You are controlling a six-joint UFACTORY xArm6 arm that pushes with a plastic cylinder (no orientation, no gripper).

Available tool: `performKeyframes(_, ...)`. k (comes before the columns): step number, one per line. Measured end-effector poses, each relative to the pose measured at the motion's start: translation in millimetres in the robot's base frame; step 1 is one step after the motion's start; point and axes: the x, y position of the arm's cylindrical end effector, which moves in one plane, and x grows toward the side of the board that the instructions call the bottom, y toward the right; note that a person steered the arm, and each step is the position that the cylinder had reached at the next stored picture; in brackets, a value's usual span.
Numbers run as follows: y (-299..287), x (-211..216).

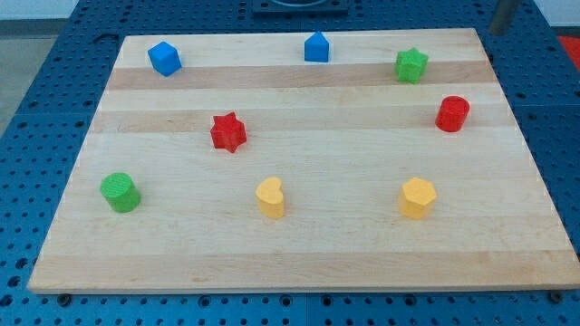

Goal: Move green star to the center left

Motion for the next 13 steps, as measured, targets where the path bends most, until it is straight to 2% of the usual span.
performKeyframes(3, -15.9, -6.5)
performKeyframes(5, -56.4, -1.4)
performKeyframes(6, -60.3, 35.6)
performKeyframes(9, -211.7, 91.8)
performKeyframes(10, -205.1, 102.6)
performKeyframes(11, -160.3, 116.6)
performKeyframes(12, -156.2, 135.3)
performKeyframes(13, -180.0, 153.9)
